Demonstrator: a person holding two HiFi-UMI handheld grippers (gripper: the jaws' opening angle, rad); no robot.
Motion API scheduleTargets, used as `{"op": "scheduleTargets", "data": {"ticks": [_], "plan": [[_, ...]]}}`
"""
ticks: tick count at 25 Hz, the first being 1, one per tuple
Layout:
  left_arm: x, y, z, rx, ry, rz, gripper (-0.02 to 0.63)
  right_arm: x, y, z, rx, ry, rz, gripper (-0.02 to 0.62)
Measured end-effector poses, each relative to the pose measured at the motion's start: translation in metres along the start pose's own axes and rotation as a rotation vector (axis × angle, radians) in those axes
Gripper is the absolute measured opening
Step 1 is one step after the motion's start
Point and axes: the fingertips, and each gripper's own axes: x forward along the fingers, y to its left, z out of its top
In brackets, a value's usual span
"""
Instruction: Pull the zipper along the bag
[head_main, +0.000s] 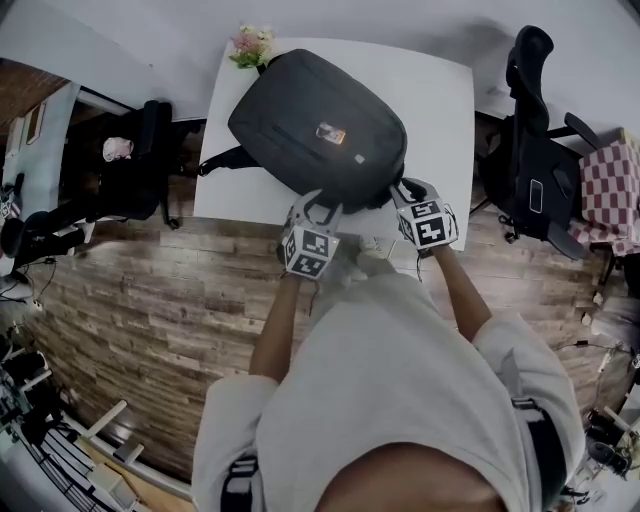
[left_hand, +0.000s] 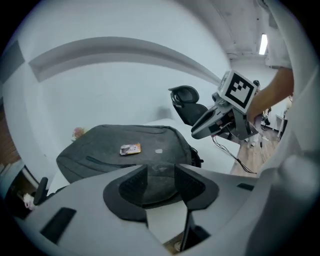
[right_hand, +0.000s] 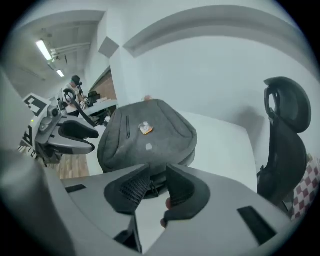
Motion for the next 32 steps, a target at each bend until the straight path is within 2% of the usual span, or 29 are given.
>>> {"op": "scheduleTargets", "data": {"ticks": [5, 8, 12, 17, 25, 32], "plan": [[-0.04, 0.053, 0.029, -0.2, -0.163, 0.147, 0.103, -0.017, 0.008, 0.063, 0.011, -0.17, 0.012, 0.087], [-0.069, 0.088, 0.045, -0.253, -0.251, 0.243, 0.065, -0.028, 0.011, 0.107, 0.002, -0.272, 0.017, 0.062], [-0.108, 0.129, 0.064, -0.27, -0.327, 0.345, 0.042, -0.041, 0.015, 0.156, -0.021, -0.377, 0.023, 0.035], [-0.139, 0.162, 0.079, -0.272, -0.376, 0.417, 0.026, -0.053, 0.02, 0.195, -0.066, -0.459, 0.035, 0.014], [-0.161, 0.183, 0.097, -0.278, -0.417, 0.472, 0.026, -0.068, 0.027, 0.239, -0.089, -0.57, 0.046, 0.014], [-0.168, 0.188, 0.103, -0.284, -0.433, 0.484, 0.026, -0.072, 0.031, 0.246, -0.098, -0.587, 0.05, 0.014]]}}
